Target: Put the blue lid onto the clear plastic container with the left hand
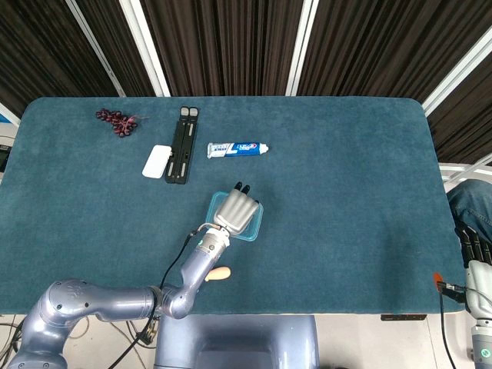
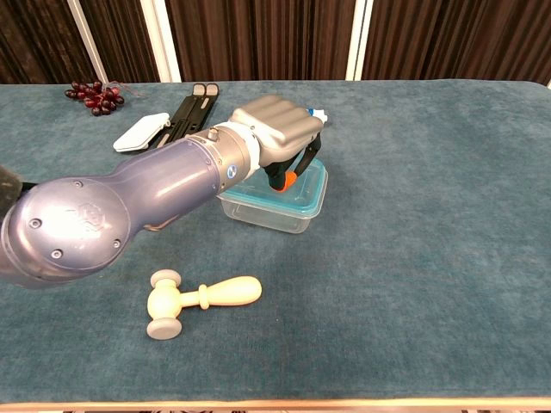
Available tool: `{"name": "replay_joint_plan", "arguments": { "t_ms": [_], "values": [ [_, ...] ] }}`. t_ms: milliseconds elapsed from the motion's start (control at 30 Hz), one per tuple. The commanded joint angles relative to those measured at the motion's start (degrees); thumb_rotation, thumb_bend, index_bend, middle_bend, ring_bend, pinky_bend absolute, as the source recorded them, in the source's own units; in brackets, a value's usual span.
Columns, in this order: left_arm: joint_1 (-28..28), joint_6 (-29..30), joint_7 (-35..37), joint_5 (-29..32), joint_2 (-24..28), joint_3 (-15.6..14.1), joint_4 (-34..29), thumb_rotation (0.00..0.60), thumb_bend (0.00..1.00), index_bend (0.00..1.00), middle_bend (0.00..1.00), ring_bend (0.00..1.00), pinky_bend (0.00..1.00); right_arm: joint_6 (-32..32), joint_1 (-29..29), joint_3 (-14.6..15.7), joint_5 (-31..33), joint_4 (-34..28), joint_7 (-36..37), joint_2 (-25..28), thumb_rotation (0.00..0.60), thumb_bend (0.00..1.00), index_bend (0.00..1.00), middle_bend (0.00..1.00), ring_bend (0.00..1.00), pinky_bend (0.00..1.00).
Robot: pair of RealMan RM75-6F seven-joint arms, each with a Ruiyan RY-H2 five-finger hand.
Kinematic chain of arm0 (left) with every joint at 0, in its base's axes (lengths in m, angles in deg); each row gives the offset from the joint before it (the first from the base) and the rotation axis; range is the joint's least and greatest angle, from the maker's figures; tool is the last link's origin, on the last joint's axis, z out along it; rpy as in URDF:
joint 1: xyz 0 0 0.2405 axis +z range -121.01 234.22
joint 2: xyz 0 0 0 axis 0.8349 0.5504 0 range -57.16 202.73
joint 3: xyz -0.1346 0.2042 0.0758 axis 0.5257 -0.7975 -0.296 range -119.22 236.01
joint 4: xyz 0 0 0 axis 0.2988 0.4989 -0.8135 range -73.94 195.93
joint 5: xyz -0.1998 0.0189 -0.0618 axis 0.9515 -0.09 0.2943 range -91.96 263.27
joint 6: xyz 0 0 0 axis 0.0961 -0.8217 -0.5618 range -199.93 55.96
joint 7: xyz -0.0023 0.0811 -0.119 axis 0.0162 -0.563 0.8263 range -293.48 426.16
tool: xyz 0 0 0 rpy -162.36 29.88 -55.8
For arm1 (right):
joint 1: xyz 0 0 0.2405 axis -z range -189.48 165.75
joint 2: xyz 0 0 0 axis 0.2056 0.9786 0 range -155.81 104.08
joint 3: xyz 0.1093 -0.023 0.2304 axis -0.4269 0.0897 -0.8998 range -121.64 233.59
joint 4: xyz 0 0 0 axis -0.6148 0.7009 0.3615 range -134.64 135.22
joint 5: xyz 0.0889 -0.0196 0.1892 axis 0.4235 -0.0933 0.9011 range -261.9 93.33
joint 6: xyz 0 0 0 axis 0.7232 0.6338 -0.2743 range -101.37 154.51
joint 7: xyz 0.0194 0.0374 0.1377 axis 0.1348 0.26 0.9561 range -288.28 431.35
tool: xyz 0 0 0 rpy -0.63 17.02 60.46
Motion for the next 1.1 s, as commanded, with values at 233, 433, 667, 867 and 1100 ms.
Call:
{"name": "replay_joint_plan", "arguments": {
  "t_ms": [233,433,667,867,1100],
  "values": [
    [0.75,0.40,0.59,-0.98,-0.16,-0.37,0.08,0.600,0.53,0.65,0.53,0.23,0.24,0.05,0.00,0.01,0.04,-0.05,0.01,0.02,0.600,0.35,0.00,0.00,0.00,0.00],
    [1.63,0.41,1.52,-1.58,-0.18,-0.65,1.03,0.600,0.53,0.65,0.53,0.23,0.24,0.04,-0.01,-0.01,0.11,-0.08,-0.05,0.01,0.600,0.35,0.00,0.00,0.00,0.00],
    [2.27,-0.09,3.55,-3.25,-0.44,-0.60,2.62,0.600,0.53,0.65,0.53,0.23,0.24,0.21,-0.06,-0.11,0.61,-0.30,-0.31,0.04,0.600,0.35,0.00,0.00,0.00,0.00],
    [2.68,-0.42,5.34,-5.22,-0.85,-0.70,3.66,0.600,0.53,0.65,0.53,0.23,0.24,0.18,-0.07,-0.18,0.74,-0.43,-0.37,0.08,0.600,0.35,0.00,0.00,0.00,0.00],
    [3.12,-0.79,6.56,-6.78,-1.43,-0.71,4.12,0.600,0.53,0.65,0.53,0.23,0.24,0.24,-0.07,-0.13,0.63,-0.42,-0.23,0.14,0.600,0.35,0.00,0.00,0.00,0.00]
  ]
}}
